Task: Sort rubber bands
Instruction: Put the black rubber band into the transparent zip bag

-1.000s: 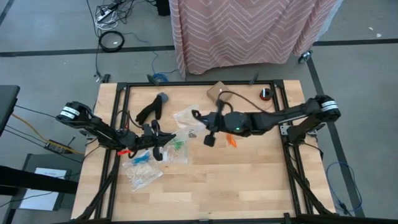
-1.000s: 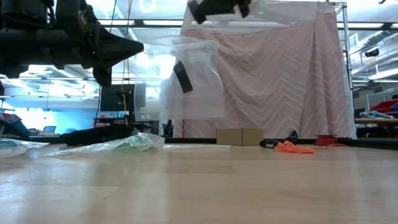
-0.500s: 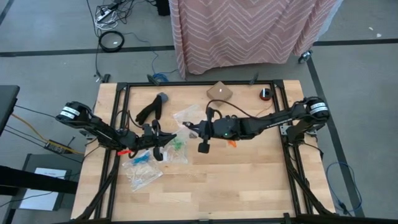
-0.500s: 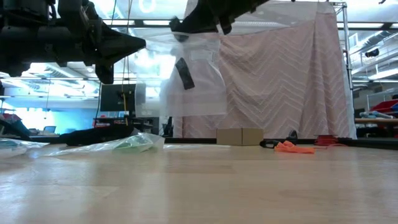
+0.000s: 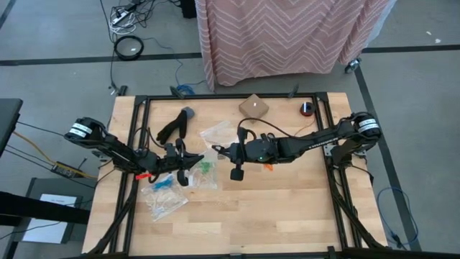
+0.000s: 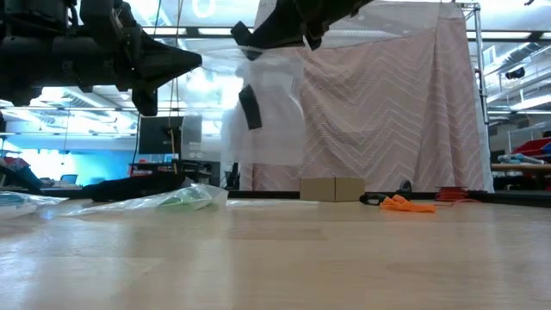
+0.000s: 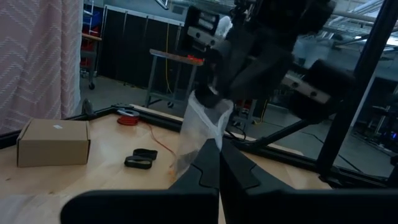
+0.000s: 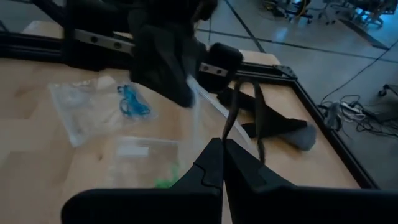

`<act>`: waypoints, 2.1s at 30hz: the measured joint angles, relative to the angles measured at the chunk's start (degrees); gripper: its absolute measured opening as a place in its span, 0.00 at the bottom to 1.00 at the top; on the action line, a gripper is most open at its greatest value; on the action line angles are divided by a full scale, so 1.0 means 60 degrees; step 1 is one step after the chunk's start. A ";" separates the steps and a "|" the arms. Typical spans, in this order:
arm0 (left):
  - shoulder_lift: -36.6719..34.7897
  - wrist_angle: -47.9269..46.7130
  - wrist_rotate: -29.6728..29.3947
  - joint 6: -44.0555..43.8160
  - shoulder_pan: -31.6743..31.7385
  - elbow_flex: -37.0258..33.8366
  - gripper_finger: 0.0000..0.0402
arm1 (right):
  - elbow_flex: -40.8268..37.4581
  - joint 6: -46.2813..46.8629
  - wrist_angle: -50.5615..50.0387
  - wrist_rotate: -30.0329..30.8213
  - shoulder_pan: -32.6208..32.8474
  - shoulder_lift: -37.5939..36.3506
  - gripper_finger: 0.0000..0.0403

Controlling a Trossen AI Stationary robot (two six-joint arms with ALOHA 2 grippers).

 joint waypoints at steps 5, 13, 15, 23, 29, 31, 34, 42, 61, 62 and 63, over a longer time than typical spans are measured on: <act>0.0000 0.0000 0.0000 0.0008 0.0002 0.0000 0.00 | 0.0353 -0.0004 -0.0277 -0.0284 0.0082 -0.0007 0.00; 0.0000 0.0000 0.0217 0.0011 0.0001 -0.0004 0.00 | 0.0509 0.0469 -0.1321 -0.0373 -0.0133 0.0007 0.00; 0.0000 0.0000 0.0266 0.0012 0.0002 -0.0004 0.00 | 0.0509 0.0503 -0.1375 -0.0370 -0.0193 0.0007 0.00; 0.0000 -0.0003 0.0295 0.0010 0.0003 -0.0004 0.00 | 0.0509 0.0507 -0.1593 -0.1280 -0.0349 0.0007 0.00; 0.0000 -0.0004 0.0295 0.0008 0.0000 -0.0004 0.00 | 0.0509 0.1097 -0.2390 -0.1666 -0.0424 0.0007 0.00; 0.0000 -0.0004 0.0295 0.0008 0.0003 -0.0004 0.00 | 0.0509 0.1221 -0.2645 -0.1659 -0.0456 0.0007 0.00; 0.0000 -0.0001 0.0293 0.0008 0.0000 -0.0004 0.00 | 0.0505 0.1214 -0.2713 -0.1616 -0.0467 0.0007 0.04; 0.0000 0.0000 0.0291 0.0008 0.0002 -0.0004 0.00 | 0.0502 0.1218 -0.2412 -0.1740 -0.0457 0.0007 0.26; -0.0024 0.0914 0.0559 -0.0504 0.0002 0.0191 0.00 | 0.0496 0.2347 -0.6977 0.2018 -0.0762 -0.1964 0.40; -0.0039 0.0939 0.0607 -0.0552 0.0001 0.0247 0.00 | 0.0489 0.2785 -0.7529 0.2059 -0.0898 -0.1941 0.40; -0.0047 0.0943 0.0704 -0.0660 0.0002 0.0351 0.00 | 0.0444 0.3206 -0.7985 0.2063 -0.1031 -0.1878 0.40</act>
